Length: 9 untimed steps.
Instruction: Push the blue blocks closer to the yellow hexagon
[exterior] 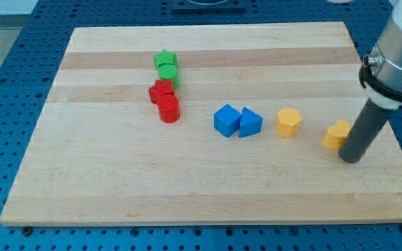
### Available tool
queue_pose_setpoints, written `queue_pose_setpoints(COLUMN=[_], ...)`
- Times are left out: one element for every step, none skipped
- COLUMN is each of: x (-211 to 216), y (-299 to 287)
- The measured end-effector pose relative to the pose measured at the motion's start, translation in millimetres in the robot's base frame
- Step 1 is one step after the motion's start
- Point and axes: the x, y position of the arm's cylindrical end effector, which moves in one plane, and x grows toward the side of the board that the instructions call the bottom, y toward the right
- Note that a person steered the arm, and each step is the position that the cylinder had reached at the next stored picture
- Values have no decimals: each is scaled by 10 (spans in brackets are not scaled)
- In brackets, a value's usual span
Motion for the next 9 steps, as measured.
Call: queue_pose_setpoints(x=[-49,-248,-320,-320,-102,269,346,335,91], y=[-5,-5,17,34,51,-367,-1256,-2282,-2887])
